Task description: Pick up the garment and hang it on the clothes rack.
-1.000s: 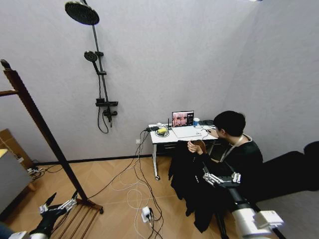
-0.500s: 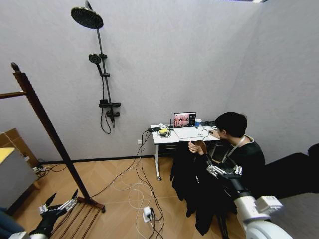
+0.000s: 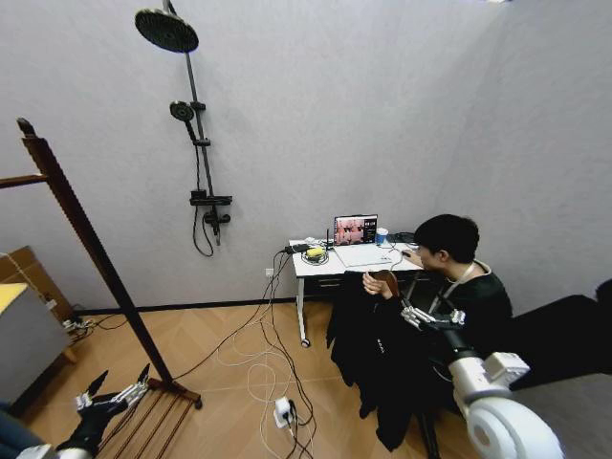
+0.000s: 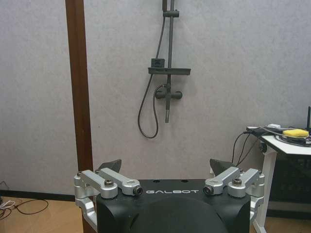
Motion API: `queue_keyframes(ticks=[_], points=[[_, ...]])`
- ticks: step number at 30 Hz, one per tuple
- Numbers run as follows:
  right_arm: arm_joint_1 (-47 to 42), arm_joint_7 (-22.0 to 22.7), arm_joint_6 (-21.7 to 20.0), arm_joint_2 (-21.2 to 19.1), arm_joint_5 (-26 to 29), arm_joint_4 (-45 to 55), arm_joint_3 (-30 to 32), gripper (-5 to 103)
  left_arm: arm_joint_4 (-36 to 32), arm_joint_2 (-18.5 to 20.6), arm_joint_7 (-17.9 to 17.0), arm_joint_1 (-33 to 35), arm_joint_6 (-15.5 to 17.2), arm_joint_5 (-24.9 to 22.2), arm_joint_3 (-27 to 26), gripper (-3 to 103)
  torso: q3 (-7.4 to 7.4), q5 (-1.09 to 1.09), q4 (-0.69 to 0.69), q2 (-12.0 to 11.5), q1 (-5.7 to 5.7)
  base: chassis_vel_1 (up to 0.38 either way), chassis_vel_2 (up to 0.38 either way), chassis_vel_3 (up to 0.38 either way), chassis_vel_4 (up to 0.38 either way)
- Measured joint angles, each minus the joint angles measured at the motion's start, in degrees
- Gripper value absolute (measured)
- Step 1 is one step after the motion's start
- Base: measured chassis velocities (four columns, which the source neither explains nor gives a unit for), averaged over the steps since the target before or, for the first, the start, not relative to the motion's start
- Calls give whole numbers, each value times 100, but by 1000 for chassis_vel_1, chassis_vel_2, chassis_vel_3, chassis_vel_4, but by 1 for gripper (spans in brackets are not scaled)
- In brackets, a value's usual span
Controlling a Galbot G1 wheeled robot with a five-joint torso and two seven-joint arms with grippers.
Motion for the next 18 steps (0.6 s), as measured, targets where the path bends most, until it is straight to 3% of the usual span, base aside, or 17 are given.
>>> queue_keyframes(ticks=[3, 8, 18], points=[[428, -26, -35, -254, 101, -537, -41, 100, 0, 0, 1, 0, 0, 0, 0, 100, 0, 2, 0, 0, 0, 0, 0, 0, 0], [1247, -431, 84, -775, 385, -1797, -325, 100, 0, 0, 0, -1, 0, 0, -1, 100, 0, 1, 0, 0, 0, 0, 0, 0, 0], [1722, -1112, 268, -1076, 861, -2691, -964, 100, 0, 0, 0, 0, 0, 0, -1, 100, 0, 0, 0, 0, 0, 0, 0, 0, 0]])
